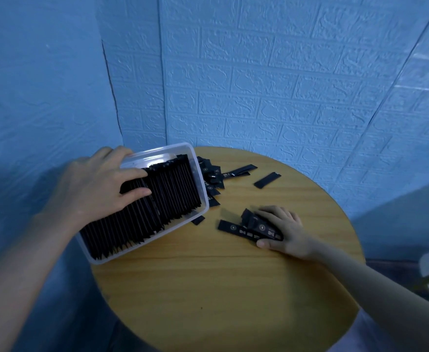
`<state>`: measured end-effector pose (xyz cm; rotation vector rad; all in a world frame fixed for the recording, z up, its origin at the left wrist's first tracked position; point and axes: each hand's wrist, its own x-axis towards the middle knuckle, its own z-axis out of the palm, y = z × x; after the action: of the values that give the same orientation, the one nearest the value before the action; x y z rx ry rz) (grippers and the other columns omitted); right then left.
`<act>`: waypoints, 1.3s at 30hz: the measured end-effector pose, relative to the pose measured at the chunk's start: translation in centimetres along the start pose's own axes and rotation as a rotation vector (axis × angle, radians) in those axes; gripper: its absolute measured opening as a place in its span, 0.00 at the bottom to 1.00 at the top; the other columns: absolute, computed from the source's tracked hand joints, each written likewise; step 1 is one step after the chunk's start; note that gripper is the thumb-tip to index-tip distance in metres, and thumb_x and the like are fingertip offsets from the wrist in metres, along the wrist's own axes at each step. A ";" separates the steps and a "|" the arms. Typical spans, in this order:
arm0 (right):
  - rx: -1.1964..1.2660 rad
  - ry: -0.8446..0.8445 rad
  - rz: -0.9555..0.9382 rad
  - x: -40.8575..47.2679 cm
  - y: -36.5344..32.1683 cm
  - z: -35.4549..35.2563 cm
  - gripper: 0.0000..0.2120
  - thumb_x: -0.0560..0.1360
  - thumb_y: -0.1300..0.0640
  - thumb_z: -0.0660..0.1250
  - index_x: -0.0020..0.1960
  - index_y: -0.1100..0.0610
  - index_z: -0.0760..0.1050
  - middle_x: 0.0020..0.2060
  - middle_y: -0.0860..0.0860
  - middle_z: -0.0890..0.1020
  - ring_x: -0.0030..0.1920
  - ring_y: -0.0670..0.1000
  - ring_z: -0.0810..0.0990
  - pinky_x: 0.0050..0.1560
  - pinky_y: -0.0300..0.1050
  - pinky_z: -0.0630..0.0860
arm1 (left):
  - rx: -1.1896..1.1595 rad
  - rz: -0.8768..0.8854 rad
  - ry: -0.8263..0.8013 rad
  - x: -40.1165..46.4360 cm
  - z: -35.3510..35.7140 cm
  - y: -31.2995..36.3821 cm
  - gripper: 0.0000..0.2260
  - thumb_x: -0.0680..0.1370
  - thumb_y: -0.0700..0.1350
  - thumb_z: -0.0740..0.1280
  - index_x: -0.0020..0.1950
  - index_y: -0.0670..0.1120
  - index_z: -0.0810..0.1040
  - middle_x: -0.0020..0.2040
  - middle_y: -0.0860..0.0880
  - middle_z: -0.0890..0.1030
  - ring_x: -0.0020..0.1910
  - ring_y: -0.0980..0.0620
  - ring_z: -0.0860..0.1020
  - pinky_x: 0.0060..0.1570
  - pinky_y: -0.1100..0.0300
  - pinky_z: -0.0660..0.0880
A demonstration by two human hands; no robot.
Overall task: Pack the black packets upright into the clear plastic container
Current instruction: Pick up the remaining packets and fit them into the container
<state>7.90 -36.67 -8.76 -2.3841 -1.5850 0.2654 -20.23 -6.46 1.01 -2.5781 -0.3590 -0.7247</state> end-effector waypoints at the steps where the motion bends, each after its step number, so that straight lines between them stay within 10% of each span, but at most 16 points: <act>1: -0.010 0.037 0.004 -0.4 -0.2 0.1 0.50 0.61 0.17 0.46 0.75 0.44 0.58 0.68 0.43 0.63 0.70 0.46 0.58 0.70 0.46 0.50 | 0.000 0.001 -0.001 0.0 0.0 0.0 0.25 0.73 0.67 0.54 0.49 0.55 0.86 0.55 0.45 0.80 0.49 0.42 0.80 0.31 0.54 0.74; 12: -0.023 0.085 0.011 -1.9 -3.3 -0.2 0.15 0.76 0.39 0.63 0.52 0.50 0.66 0.48 0.45 0.72 0.48 0.46 0.70 0.48 0.38 0.67 | -0.022 0.003 -0.002 -0.2 0.0 0.2 0.26 0.73 0.68 0.53 0.49 0.55 0.86 0.55 0.45 0.80 0.48 0.41 0.80 0.30 0.53 0.75; 18: 0.114 0.175 0.114 -2.0 -4.1 -0.2 0.15 0.77 0.50 0.68 0.57 0.55 0.67 0.49 0.46 0.77 0.45 0.51 0.77 0.44 0.46 0.74 | -0.038 0.010 0.025 -0.2 0.1 0.3 0.34 0.76 0.71 0.44 0.49 0.55 0.86 0.55 0.46 0.80 0.48 0.42 0.80 0.30 0.52 0.75; 26: 1.071 0.785 0.093 -0.2 -8.6 -1.5 0.12 0.70 0.56 0.72 0.47 0.53 0.70 0.33 0.51 0.76 0.31 0.49 0.75 0.35 0.41 0.74 | -0.015 0.003 -0.008 -0.1 0.1 0.1 0.27 0.74 0.68 0.52 0.48 0.56 0.86 0.55 0.46 0.80 0.49 0.42 0.80 0.29 0.54 0.75; 39: 1.024 0.854 0.073 -1.0 -10.1 1.1 0.22 0.70 0.71 0.73 0.60 0.58 0.72 0.50 0.54 0.79 0.49 0.45 0.79 0.52 0.33 0.74 | -0.028 -0.007 -0.031 -0.1 0.0 0.1 0.26 0.74 0.68 0.53 0.50 0.56 0.86 0.56 0.46 0.79 0.50 0.42 0.79 0.30 0.53 0.75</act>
<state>-1.70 -33.78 -6.60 -1.4143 -0.6776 0.0229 -20.28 -6.55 0.88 -2.6182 -0.3708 -0.6980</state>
